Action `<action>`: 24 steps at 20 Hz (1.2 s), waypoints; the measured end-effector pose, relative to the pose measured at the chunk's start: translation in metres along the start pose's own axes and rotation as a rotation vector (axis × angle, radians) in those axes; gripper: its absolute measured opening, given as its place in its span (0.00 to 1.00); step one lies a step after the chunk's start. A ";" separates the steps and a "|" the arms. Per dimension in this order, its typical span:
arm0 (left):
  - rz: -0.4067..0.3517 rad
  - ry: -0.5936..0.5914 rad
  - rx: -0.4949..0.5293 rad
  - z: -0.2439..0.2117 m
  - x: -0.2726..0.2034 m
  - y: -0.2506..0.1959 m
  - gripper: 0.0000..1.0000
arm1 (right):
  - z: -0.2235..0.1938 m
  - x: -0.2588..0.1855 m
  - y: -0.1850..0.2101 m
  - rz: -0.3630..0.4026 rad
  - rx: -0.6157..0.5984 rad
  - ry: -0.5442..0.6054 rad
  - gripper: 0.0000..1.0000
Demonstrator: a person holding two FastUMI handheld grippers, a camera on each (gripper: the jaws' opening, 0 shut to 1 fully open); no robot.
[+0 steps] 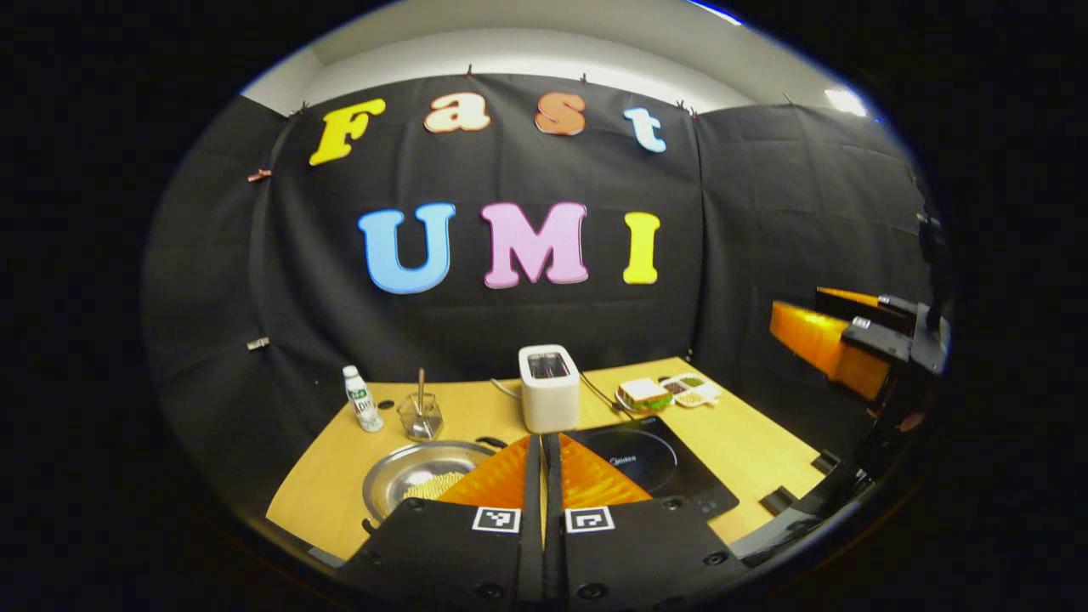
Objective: First push the handle of the pot to place it horizontally, then grasp the pot with both hands and set it on the induction cooktop.
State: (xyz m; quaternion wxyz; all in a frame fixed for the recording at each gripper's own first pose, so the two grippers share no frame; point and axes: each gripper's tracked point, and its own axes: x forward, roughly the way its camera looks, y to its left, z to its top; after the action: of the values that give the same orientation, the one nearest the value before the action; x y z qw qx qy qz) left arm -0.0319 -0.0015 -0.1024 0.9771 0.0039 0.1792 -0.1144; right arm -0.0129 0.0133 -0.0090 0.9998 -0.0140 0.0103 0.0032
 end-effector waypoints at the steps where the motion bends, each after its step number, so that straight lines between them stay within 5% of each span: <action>1: -0.028 0.054 -0.001 -0.015 0.004 -0.002 0.05 | -0.001 0.000 0.000 0.003 0.000 0.003 0.97; 10: -0.133 0.550 -0.101 -0.145 0.002 0.036 0.05 | -0.016 0.007 0.003 0.012 -0.020 0.039 0.98; 19: -0.095 0.796 -0.261 -0.211 0.008 0.121 0.05 | -0.029 0.016 0.002 -0.001 -0.023 0.071 0.98; 24: -0.069 0.868 -0.226 -0.231 0.027 0.164 0.05 | -0.033 0.019 0.002 -0.005 -0.024 0.083 0.98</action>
State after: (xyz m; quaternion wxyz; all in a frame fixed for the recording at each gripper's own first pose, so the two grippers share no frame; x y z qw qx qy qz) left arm -0.0512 0.1635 -0.3331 0.8013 -0.0611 0.5840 -0.1145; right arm 0.0052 0.0142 -0.0428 0.9983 -0.0261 0.0518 0.0001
